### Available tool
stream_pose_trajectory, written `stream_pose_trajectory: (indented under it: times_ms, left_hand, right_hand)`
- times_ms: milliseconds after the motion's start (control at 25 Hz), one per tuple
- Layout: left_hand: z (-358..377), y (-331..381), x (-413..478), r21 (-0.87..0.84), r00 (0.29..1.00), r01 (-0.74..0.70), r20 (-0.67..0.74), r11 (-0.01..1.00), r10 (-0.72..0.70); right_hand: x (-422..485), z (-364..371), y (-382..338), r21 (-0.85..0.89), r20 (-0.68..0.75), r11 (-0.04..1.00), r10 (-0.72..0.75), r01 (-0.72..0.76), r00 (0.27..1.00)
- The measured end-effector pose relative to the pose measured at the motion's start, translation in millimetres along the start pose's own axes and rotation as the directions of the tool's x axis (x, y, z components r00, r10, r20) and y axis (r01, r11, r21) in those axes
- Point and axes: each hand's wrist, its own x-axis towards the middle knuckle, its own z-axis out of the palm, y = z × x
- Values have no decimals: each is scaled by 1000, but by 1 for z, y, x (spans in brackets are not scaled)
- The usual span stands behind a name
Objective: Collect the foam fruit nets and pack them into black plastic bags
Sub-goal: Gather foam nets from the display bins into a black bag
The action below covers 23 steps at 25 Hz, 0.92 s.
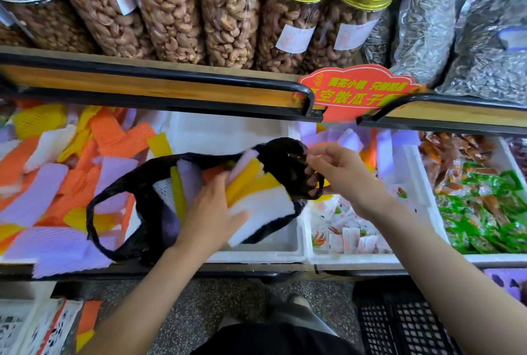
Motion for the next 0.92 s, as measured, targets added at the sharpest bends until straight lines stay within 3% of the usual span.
stream_pose_trajectory:
  times_ms: [120,200,360,480,560,640,680,760,840,920]
  left_hand:
    - [15,-1,13,13,973,130,-192,991,-126]
    - [26,-3,17,62,961,178,-225,982,-160]
    - [24,-8,28,-7,931,236,-284,972,-228]
    - [23,5,34,219,886,224,-452,950,-105]
    - [39,13,32,371,935,144,-354,917,-3]
    - [65,15,25,230,995,89,-67,969,-76]
    - [78,18,19,115,990,79,107,990,-91]
    - [102,21,8,-10,961,65,271,998,-59]
    - [114,24,-2,162,967,-12,254,987,-30]
    - [115,25,-1,413,995,34,73,910,-70]
  right_hand:
    - [7,-6,7,11,59,1000,6,-6,998]
    - [16,-15,10,1,97,1000,10,-10,995]
    - [33,-30,13,3,206,1000,8,-9,978]
    - [43,-38,15,30,259,1000,-4,-4,966]
    - [49,-42,16,28,297,1000,-16,8,955]
    - [54,-45,18,22,324,999,-34,29,946]
    - [56,-46,18,24,329,999,-47,41,943]
    - [60,-50,17,55,319,995,-93,79,943]
    - [62,-54,15,126,284,982,-170,140,944]
    - [62,-58,13,178,262,962,-248,205,933]
